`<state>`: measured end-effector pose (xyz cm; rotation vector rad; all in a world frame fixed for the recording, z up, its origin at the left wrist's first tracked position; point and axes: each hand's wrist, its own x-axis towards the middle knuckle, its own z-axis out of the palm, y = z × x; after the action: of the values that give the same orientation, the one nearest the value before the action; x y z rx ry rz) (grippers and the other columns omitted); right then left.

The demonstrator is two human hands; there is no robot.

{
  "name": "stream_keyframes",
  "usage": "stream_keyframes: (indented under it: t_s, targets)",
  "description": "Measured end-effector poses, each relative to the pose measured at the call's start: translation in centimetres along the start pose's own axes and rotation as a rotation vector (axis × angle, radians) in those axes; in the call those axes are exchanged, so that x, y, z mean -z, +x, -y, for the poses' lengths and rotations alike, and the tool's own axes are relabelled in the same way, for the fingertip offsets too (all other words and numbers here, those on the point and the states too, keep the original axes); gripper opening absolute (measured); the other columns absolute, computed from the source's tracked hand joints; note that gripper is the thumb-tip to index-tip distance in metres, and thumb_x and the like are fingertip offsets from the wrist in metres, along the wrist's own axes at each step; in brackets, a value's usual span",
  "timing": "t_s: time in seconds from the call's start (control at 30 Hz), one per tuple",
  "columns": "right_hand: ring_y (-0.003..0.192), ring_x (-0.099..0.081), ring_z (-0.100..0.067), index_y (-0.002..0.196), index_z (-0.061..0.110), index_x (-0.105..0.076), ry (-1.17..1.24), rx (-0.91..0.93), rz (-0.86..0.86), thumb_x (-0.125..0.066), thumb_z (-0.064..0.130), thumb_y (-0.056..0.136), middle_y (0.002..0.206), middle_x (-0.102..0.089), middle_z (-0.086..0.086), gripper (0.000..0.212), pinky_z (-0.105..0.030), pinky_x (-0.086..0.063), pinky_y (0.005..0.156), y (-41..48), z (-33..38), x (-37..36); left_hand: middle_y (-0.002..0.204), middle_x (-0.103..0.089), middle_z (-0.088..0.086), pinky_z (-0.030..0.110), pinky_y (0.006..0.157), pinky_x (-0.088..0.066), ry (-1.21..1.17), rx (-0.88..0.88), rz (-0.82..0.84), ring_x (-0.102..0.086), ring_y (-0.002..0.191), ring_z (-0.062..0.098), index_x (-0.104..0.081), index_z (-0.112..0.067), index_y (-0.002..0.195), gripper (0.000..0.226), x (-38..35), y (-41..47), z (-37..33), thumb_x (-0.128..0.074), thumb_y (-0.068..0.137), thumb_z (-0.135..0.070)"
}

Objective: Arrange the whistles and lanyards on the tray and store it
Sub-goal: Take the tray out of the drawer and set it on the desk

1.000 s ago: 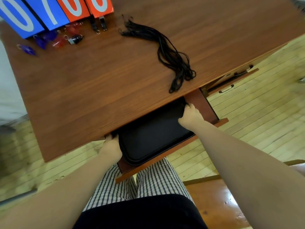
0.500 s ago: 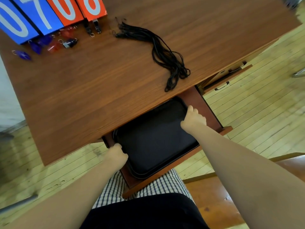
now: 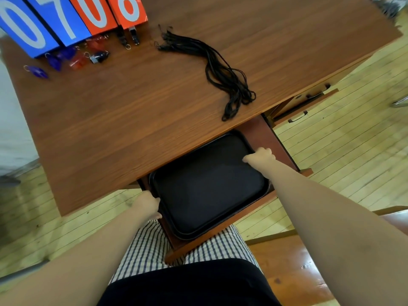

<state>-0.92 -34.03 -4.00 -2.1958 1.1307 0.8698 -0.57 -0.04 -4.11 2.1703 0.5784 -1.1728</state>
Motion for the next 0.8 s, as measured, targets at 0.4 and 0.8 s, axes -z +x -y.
stream_keyframes:
  t_s: [0.4,0.8]
  targets:
    - [0.075,-0.056,-0.025,0.104,0.004,-0.055,0.186,-0.061,0.088,-0.062,0.026,0.089,0.092,-0.058,-0.011,0.028,-0.035,-0.05,0.068,0.1,-0.7,1.5,0.093,-0.074,0.026,0.043,0.082,-0.061,-0.094,0.143,0.381,-0.075,0.085,0.034,-0.056,0.004,0.12,0.023,3.3,-2.1,-0.2,-0.057,0.098,-0.006]
    - [0.073,-0.057,-0.024,0.086,0.008,-0.057,0.166,-0.093,0.0,-0.057,0.018,0.092,0.09,-0.06,-0.013,0.012,-0.029,-0.044,0.055,-1.7,-1.4,4.3,0.109,-0.073,0.02,0.043,0.094,-0.056,-0.039,0.04,0.613,-0.072,0.101,0.032,-0.059,0.0,0.125,0.032,4.8,-3.9,-3.0,-0.064,0.095,-0.009]
